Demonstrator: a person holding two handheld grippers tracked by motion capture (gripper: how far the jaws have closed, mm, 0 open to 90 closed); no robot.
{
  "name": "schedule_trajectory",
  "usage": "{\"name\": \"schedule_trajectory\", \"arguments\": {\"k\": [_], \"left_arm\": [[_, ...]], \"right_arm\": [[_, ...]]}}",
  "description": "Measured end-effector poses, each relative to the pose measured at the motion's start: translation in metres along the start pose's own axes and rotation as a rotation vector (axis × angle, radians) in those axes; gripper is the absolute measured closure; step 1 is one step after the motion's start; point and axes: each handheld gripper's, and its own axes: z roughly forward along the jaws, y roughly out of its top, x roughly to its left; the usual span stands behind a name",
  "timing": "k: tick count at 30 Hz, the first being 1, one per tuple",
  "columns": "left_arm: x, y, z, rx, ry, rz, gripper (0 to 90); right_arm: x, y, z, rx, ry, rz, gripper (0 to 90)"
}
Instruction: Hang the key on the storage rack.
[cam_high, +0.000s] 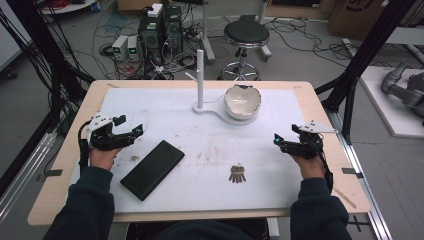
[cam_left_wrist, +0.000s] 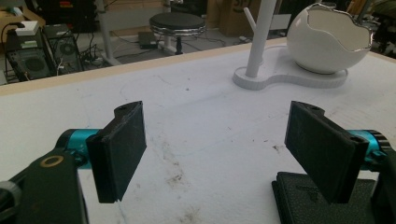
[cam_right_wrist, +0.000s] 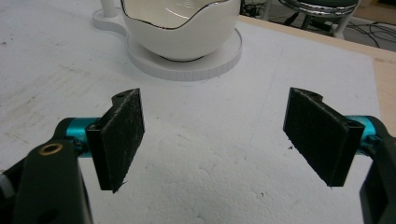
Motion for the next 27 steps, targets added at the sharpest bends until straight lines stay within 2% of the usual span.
{"name": "schedule_trajectory", "arguments": {"k": [7, 11, 12, 13, 15, 18, 22, 23, 25, 27], "left_arm": [[0.0, 0.0, 0.0, -0.003, 0.002, -0.016, 21.2], [-0.007, 0.004, 0.0, -0.023, -0.034, -0.033, 21.2], [-0.014, 0.008, 0.003, -0.03, -0.062, -0.031, 21.2], [-0.014, 0.008, 0.003, -0.03, -0.062, -0.031, 21.2], [-0.026, 0.012, 0.008, -0.027, -0.096, -0.017, 21.2], [-0.045, 0.019, 0.015, -0.042, -0.122, 0.006, 21.0], [-0.079, 0.028, 0.032, -0.023, -0.212, 0.041, 20.2], [-0.088, 0.029, 0.037, -0.011, -0.242, 0.05, 22.0], [-0.109, 0.03, 0.051, 0.021, -0.33, 0.063, 33.3], [-0.125, 0.029, 0.062, 0.048, -0.387, 0.074, 41.8]], "right_arm": [[-0.003, 0.0, -0.001, -0.015, 0.005, 0.01, 20.7], [-0.003, -0.003, -0.002, -0.007, -0.003, 0.009, 20.7], [-0.002, -0.003, -0.005, -0.011, -0.009, 0.004, 20.8], [-0.002, -0.003, -0.005, -0.013, -0.011, 0.0, 20.8], [-0.002, -0.002, -0.006, -0.017, -0.017, 0.002, 20.8], [-0.003, -0.002, -0.009, -0.022, -0.024, 0.014, 20.8], [-0.004, -0.003, -0.012, -0.029, -0.031, 0.022, 20.9], [-0.004, -0.003, -0.012, -0.029, -0.03, 0.023, 20.9], [-0.005, -0.003, -0.011, -0.031, -0.032, 0.024, 20.9], [-0.004, -0.003, -0.012, -0.031, -0.032, 0.029, 20.9]]}}
